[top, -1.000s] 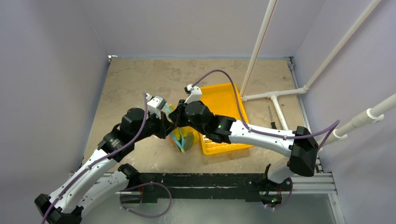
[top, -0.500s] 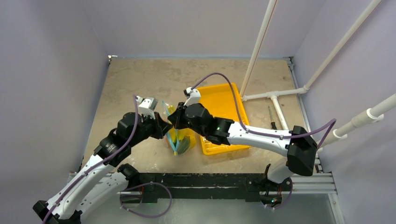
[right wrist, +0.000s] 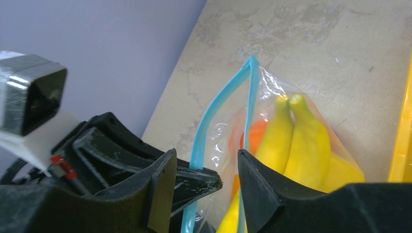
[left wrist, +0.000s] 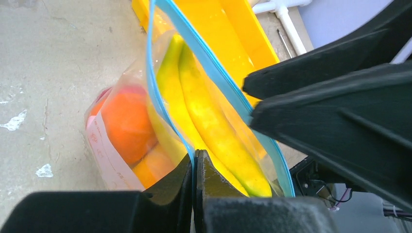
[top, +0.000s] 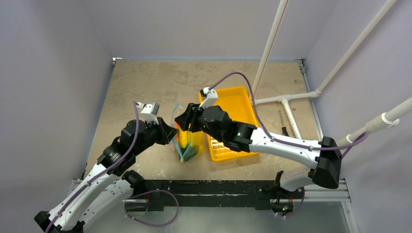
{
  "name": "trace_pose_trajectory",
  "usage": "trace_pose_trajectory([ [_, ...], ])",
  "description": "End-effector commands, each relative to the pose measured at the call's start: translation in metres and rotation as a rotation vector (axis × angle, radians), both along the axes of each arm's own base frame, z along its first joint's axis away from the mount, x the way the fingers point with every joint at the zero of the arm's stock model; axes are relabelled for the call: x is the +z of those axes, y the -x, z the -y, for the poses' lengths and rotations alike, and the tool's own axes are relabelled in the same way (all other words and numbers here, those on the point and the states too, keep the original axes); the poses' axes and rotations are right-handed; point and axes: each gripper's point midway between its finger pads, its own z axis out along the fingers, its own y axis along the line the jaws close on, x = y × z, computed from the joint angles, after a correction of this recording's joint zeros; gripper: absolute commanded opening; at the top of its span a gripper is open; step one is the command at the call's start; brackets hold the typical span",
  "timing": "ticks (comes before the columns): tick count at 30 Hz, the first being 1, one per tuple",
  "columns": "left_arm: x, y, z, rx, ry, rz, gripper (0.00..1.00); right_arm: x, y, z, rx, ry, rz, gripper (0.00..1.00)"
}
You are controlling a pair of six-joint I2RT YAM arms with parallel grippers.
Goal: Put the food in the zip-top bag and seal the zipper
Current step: Adjust the zipper food storage bag at the center of the board.
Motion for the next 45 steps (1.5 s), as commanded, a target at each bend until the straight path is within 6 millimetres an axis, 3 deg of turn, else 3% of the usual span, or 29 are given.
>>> trace_pose_trajectory([
  [1, 0.012, -0.006, 0.003, 0.034, 0.07, 0.032, 0.0, 0.021, 0.008, 0.016, -0.025, -0.01, 0.026, 0.54],
  [10, 0.015, -0.005, 0.004, 0.055, 0.131, 0.014, 0.0, -0.008, 0.03, 0.048, -0.092, 0.052, -0.028, 0.65],
  [14, 0.017, -0.007, -0.003, 0.099, 0.135, 0.022, 0.0, -0.02, 0.048, 0.063, -0.151, 0.06, -0.1, 0.69],
  [21, 0.021, -0.008, -0.004, 0.113, 0.155, 0.02, 0.0, -0.034, 0.083, 0.064, -0.136, 0.033, -0.171, 0.74],
  [28, 0.017, -0.008, -0.004, 0.115, 0.148, 0.009, 0.0, -0.021, 0.097, 0.071, -0.189, 0.028, -0.195, 0.77],
  [32, 0.019, -0.007, -0.005, 0.117, 0.154, 0.012, 0.0, -0.033, 0.107, 0.077, -0.197, 0.068, -0.24, 0.77],
  [37, 0.018, -0.006, -0.006, 0.123, 0.153, 0.009, 0.0, -0.045, 0.13, 0.076, -0.161, 0.091, -0.285, 0.78],
  [45, 0.022, -0.007, -0.003, 0.116, 0.166, 0.006, 0.0, -0.05, 0.137, 0.041, -0.137, 0.078, -0.262, 0.82],
])
